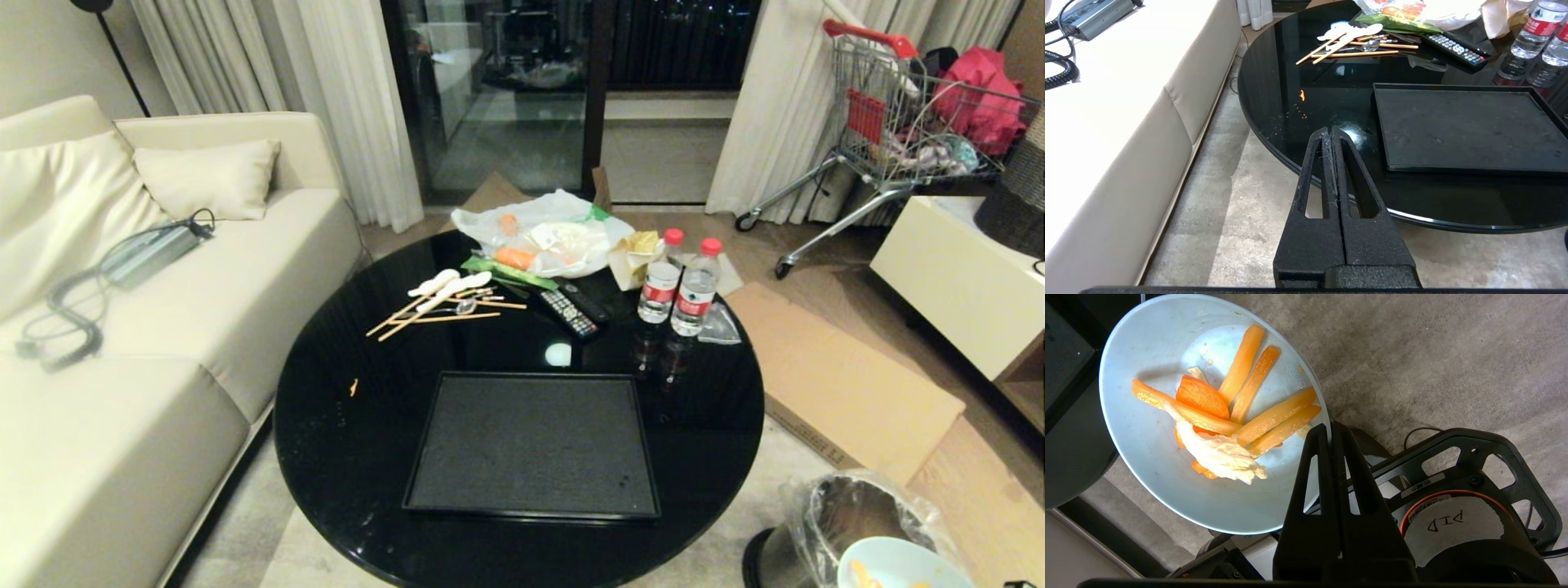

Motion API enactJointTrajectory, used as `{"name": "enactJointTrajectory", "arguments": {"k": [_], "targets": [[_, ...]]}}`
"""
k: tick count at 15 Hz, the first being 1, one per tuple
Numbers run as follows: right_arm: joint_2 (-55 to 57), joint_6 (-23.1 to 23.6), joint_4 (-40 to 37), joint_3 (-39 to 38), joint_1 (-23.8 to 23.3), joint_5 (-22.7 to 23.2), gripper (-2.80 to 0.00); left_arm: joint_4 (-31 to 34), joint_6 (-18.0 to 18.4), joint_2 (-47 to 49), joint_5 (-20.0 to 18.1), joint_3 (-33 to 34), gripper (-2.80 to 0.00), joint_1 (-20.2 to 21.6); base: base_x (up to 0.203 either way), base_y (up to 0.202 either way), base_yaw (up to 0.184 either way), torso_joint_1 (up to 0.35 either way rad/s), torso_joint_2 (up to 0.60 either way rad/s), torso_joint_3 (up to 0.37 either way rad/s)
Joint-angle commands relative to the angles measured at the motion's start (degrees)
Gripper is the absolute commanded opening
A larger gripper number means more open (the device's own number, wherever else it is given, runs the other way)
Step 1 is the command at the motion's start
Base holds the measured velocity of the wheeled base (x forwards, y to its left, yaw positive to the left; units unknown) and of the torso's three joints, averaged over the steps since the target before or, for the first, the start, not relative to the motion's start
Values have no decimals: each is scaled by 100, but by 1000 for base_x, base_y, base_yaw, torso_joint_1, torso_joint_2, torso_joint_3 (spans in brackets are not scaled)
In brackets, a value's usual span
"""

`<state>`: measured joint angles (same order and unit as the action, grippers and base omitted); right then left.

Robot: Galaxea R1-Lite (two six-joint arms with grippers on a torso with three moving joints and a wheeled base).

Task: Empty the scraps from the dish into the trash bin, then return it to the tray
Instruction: Move the bowl over the trash can

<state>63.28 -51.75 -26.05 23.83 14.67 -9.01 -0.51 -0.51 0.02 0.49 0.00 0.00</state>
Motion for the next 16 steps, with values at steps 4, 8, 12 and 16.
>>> {"name": "enactJointTrajectory", "arguments": {"k": [4,8,12,16], "targets": [[18,-29,-23,25,10,-22,-280,-2,-2,-2,4,0,-280,0,0,0,0,0,0,0],[44,-29,-14,69,-7,-26,-280,-2,-2,-2,4,0,-280,0,0,0,0,0,0,0],[62,-55,-32,174,1,-57,-280,-2,-2,-2,4,0,-280,0,0,0,0,0,0,0],[96,-239,-14,147,1,-57,-280,-2,-2,-2,4,0,-280,0,0,0,0,0,0,0]]}}
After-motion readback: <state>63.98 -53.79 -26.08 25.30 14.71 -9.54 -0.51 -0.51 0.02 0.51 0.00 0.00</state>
